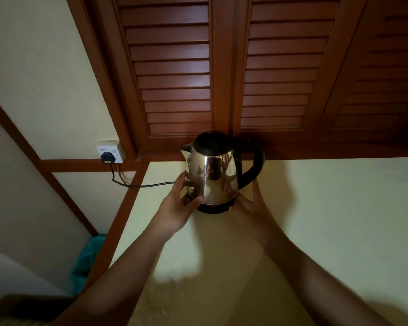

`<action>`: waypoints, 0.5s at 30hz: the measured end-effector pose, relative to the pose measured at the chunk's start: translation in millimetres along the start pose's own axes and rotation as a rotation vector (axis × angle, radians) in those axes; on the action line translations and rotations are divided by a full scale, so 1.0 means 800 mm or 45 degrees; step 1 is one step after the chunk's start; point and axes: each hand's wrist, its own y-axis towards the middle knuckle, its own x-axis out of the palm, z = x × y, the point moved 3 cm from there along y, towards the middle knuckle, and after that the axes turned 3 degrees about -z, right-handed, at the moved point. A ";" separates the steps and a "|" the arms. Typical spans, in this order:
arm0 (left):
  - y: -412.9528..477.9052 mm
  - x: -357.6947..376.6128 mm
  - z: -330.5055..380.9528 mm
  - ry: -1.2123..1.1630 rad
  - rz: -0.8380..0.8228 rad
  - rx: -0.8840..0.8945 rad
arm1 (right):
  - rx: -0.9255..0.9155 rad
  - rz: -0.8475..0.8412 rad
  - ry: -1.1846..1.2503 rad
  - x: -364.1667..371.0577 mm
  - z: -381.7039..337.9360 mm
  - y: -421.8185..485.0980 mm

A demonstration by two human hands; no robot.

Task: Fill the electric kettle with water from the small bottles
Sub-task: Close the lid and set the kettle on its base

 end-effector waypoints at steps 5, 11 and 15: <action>-0.003 0.000 -0.001 0.016 -0.026 0.002 | -0.002 0.143 -0.156 -0.008 0.003 -0.001; -0.021 0.002 0.011 -0.028 -0.048 0.039 | -0.226 0.465 -0.381 -0.031 -0.021 -0.005; -0.034 0.003 0.005 -0.062 -0.072 -0.002 | -0.628 0.573 -0.753 -0.042 -0.053 0.003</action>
